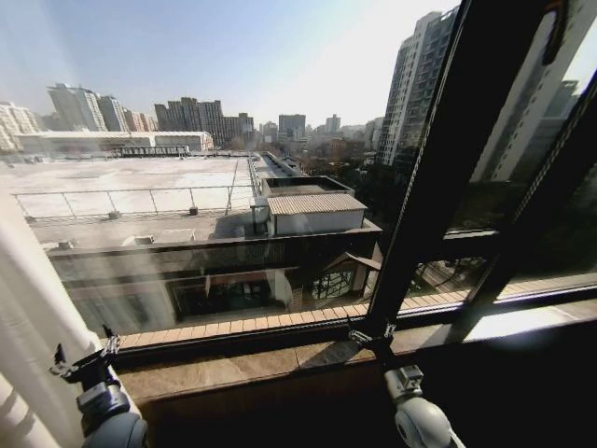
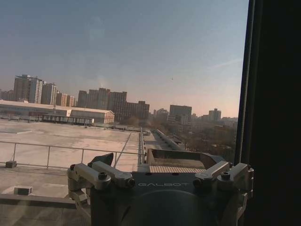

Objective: Open the curtains by pulling them apart, changing their state from closed to fully open.

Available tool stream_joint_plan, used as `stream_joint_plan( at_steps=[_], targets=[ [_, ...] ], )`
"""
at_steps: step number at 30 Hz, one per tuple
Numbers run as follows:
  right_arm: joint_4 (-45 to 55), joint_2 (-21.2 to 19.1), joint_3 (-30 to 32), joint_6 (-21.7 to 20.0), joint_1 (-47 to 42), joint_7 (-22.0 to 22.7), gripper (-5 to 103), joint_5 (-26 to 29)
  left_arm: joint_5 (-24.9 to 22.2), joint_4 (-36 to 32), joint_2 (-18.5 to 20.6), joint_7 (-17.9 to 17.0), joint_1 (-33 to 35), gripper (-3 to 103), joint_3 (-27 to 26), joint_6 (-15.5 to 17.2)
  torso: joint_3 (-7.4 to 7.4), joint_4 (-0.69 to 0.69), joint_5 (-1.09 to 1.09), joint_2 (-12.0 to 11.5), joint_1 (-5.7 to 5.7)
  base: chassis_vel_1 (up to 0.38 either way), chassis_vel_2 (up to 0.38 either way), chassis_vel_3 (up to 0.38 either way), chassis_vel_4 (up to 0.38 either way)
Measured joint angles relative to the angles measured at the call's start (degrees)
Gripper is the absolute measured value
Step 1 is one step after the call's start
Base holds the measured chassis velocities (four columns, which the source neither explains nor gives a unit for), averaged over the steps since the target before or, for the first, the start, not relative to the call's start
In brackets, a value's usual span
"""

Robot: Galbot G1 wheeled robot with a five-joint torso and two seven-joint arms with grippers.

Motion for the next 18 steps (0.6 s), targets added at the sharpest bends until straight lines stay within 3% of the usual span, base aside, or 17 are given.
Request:
stream_joint_plan(
  at_steps=[2,5,6,8,9,10,12,14,15,18],
  targets=[
    [0.0,0.0,0.0,0.0,0.0,0.0,100,0.0,0.5,-0.7,-0.2,1.6,1.2,98,0.8,-1.4,0.00,0.00,0.00,0.0,0.00,0.000,0.000,0.000,0.000],
    [0.0,0.0,0.0,0.0,0.0,0.0,100,0.0,-2.3,-1.3,0.4,11.3,3.3,100,2.0,-7.0,0.00,0.00,0.00,0.0,0.00,0.000,0.000,0.000,0.000],
    [0.0,0.0,0.0,0.0,0.0,0.0,100,0.0,-2.3,-1.3,0.4,11.3,3.3,100,2.0,-7.0,0.00,0.00,0.00,0.0,0.00,0.000,0.000,0.000,0.000],
    [0.0,0.0,0.0,0.0,0.0,0.0,100,0.0,-8.2,-0.4,1.6,20.0,3.3,100,1.5,-9.4,0.00,-0.01,0.00,0.0,0.00,0.000,0.000,0.000,0.000],
    [0.0,0.0,0.0,0.0,0.0,0.0,100,0.0,-10.1,-0.1,1.8,22.1,3.2,100,1.2,-9.7,0.00,-0.01,-0.01,0.0,0.00,0.000,0.000,0.000,0.000],
    [0.0,0.0,0.0,0.0,0.0,0.0,100,0.0,-16.6,1.0,2.4,28.7,2.5,100,-0.4,-10.2,0.00,-0.01,0.00,0.0,0.00,0.000,0.000,0.000,0.000],
    [0.0,0.0,0.0,0.0,0.0,0.0,100,0.0,-18.0,1.3,2.4,30.1,2.3,100,-0.9,-10.2,0.00,0.00,-0.01,0.0,0.00,0.000,0.000,0.000,0.000],
    [0.0,0.0,0.0,0.0,0.0,0.0,100,0.0,-22.2,2.5,2.3,34.7,1.4,100,-3.5,-9.8,0.00,-0.01,-0.01,0.0,0.00,0.000,0.000,0.000,0.000],
    [0.0,0.0,0.0,0.0,0.0,0.0,100,0.0,-23.9,3.3,1.8,37.0,0.9,100,-5.6,-8.1,0.00,-0.01,-0.01,0.0,0.00,0.000,0.000,0.000,0.000],
    [0.0,0.0,0.0,0.0,0.0,0.0,100,0.0,-24.4,4.1,1.1,39.4,0.6,100,-7.9,-6.5,0.00,0.00,-0.01,0.0,0.00,0.000,0.000,0.000,0.000]
  ],
)
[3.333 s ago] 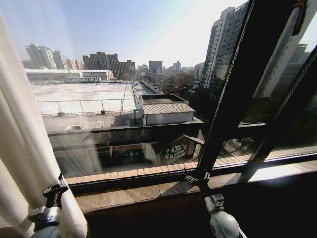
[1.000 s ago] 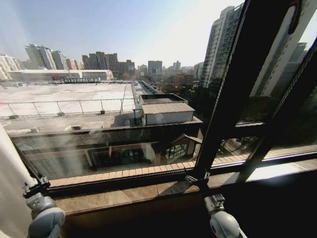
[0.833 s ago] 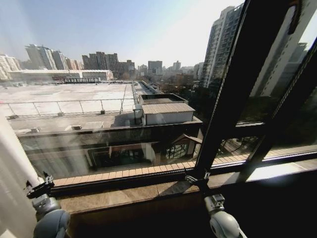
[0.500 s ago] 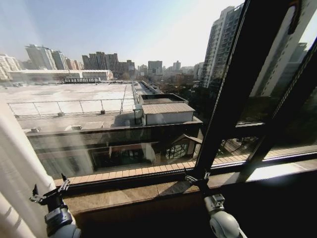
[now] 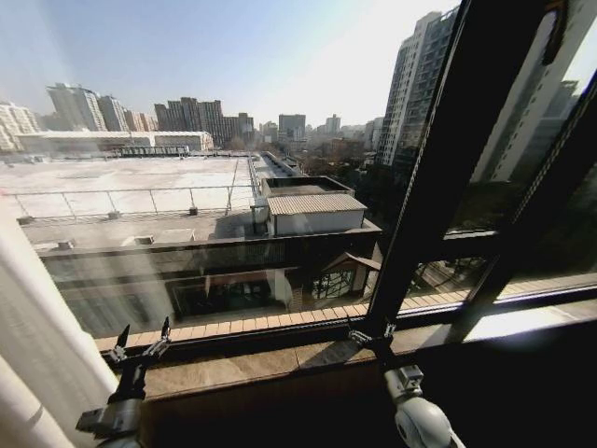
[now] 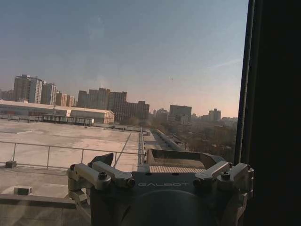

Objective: Open the curtains by pulling them apart, changing their state from closed to fully open.

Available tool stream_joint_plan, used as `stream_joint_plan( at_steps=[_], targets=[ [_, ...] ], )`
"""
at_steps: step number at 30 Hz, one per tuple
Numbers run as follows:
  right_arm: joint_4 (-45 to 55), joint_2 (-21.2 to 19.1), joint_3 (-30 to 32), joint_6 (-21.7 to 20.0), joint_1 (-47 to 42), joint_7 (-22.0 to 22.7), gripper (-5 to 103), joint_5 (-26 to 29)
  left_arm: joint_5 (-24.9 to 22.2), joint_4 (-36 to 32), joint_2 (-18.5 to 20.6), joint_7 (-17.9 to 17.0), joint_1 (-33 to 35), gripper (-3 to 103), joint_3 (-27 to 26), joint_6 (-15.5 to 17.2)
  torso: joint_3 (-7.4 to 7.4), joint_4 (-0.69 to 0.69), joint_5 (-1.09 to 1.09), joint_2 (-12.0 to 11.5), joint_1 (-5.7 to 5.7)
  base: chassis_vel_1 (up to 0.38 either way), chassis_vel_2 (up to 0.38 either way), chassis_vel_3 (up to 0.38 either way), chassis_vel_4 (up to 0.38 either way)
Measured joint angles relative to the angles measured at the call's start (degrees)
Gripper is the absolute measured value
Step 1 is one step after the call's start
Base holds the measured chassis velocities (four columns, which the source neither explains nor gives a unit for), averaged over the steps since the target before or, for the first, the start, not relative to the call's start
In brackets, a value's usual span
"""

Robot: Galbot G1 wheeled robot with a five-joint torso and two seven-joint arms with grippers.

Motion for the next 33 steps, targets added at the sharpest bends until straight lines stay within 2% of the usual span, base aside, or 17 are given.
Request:
stream_joint_plan(
  at_steps=[3,7,11,16,21,24,33],
  targets=[
    [0.0,0.0,0.0,0.0,0.0,0.0,100,0.0,0.1,1.0,-1.4,1.7,-0.1,100,-3.1,2.5,0.00,0.00,-0.01,0.0,0.00,0.000,0.000,0.000,0.000],
    [0.0,0.0,0.0,0.0,0.0,0.0,100,0.0,-0.6,0.8,-2.4,0.9,0.5,100,-3.4,3.2,0.00,0.00,-0.01,0.0,0.00,0.000,0.000,0.000,0.000],
    [0.0,0.0,0.0,0.0,0.0,0.0,100,0.0,-0.8,0.1,-2.9,-1.0,1.7,100,-1.9,2.2,0.00,0.00,0.01,0.0,0.00,0.000,0.000,0.000,0.000],
    [0.0,0.0,0.0,0.0,0.0,0.0,100,0.0,1.4,-1.0,-3.7,-2.4,3.1,100,1.8,0.2,0.00,0.00,0.00,0.0,0.00,0.000,0.000,0.000,0.000],
    [0.0,0.0,0.0,0.0,0.0,0.0,100,0.0,5.3,-2.1,-4.1,-2.4,4.2,100,6.0,-1.4,0.00,0.00,0.00,0.0,0.00,0.000,0.000,0.000,0.000],
    [0.0,0.0,0.0,0.0,0.0,0.0,100,0.0,6.0,-2.6,-4.3,-2.3,4.5,100,7.1,-1.7,0.00,0.00,0.00,0.0,0.00,0.000,0.000,0.000,0.000],
    [0.0,0.0,0.0,0.0,0.0,0.0,100,0.0,6.7,-2.7,-3.6,-1.3,4.8,100,7.0,-2.3,0.00,0.00,0.01,0.0,0.00,0.000,0.000,0.000,0.000]
  ],
)
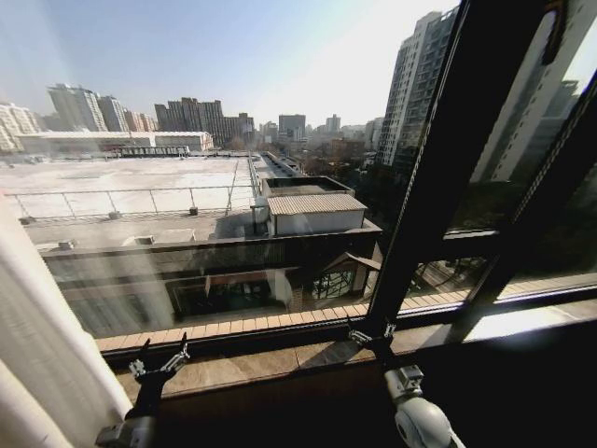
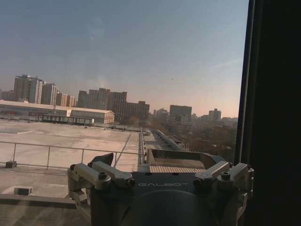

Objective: Open the curtains by pulling them apart, changing their state from closed to fully open.

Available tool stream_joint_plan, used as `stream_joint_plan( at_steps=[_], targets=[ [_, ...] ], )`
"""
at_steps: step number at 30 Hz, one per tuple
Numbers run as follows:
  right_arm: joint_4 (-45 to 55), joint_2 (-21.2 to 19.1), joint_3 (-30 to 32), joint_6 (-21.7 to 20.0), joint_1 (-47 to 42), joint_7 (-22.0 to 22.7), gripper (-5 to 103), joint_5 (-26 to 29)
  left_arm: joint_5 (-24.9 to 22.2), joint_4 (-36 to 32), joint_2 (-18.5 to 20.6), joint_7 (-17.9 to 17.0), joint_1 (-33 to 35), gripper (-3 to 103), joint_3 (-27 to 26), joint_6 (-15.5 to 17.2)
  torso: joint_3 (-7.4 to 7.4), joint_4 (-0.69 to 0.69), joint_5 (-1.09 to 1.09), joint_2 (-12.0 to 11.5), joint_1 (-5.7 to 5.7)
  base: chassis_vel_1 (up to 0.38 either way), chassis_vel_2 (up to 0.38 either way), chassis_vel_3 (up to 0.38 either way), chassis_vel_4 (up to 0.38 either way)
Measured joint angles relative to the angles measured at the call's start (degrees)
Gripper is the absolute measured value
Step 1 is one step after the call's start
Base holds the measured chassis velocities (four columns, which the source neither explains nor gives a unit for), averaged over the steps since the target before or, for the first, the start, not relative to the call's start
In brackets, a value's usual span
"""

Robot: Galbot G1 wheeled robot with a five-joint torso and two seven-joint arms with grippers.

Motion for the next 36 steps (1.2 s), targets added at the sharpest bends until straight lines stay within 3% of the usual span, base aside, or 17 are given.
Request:
stream_joint_plan(
  at_steps=[22,36],
  targets=[
    [0.0,0.0,0.0,0.0,0.0,0.0,100,0.0,0.0,0.0,0.1,0.0,0.0,100,-0.2,0.1,0.00,0.00,-0.01,0.0,0.00,-0.014,-0.014,0.015,0.014],
    [0.0,0.0,0.0,0.0,0.0,0.0,100,0.0,0.0,0.0,0.1,0.0,0.0,100,-0.2,0.2,0.00,0.00,0.00,0.0,0.00,-0.219,-0.214,0.221,0.208]
  ],
)
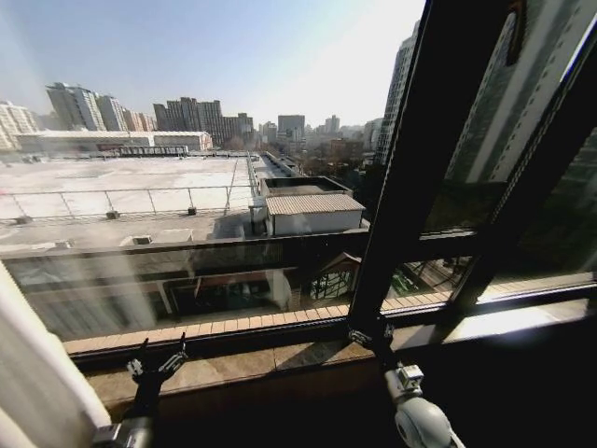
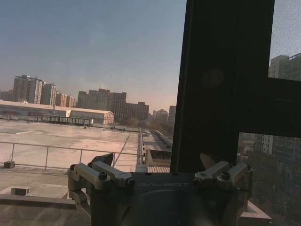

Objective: Open the curtains by pulling them apart, changing their state from closed to fully open.

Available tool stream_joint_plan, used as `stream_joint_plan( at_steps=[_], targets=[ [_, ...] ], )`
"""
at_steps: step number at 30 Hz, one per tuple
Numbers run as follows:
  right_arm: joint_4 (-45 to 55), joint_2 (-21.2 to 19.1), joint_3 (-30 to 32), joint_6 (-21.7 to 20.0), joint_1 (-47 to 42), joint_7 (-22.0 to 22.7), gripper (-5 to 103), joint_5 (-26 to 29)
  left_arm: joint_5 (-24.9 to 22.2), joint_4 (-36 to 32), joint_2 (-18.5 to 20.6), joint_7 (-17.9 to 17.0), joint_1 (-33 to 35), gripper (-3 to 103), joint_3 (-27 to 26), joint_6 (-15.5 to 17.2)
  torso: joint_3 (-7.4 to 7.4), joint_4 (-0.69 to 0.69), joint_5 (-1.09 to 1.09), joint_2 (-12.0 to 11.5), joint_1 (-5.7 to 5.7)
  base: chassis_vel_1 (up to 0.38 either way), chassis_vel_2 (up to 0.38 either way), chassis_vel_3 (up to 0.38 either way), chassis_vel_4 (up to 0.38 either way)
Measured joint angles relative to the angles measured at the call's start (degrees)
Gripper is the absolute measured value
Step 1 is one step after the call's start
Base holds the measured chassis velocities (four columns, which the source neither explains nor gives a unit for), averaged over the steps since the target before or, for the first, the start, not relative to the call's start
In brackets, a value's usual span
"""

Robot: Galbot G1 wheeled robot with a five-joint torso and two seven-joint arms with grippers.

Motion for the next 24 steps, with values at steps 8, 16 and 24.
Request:
stream_joint_plan(
  at_steps=[8,16,24],
  targets=[
    [0.0,0.0,0.0,0.0,0.0,0.0,100,0.0,0.0,0.0,0.0,0.0,0.0,100,0.0,0.0,0.00,0.00,0.00,0.0,0.00,-0.315,-0.322,0.312,0.326],
    [0.0,0.0,0.0,0.0,0.0,0.0,100,0.0,0.0,0.0,0.0,0.0,0.0,100,0.0,0.0,0.00,0.00,0.00,0.0,0.01,-0.374,-0.359,0.378,0.375],
    [0.0,0.0,0.0,0.0,0.0,0.0,100,0.0,0.0,0.0,0.0,0.0,0.0,100,0.0,0.0,0.00,-0.01,-0.02,0.0,0.01,-0.362,-0.350,0.337,0.359]
  ],
)
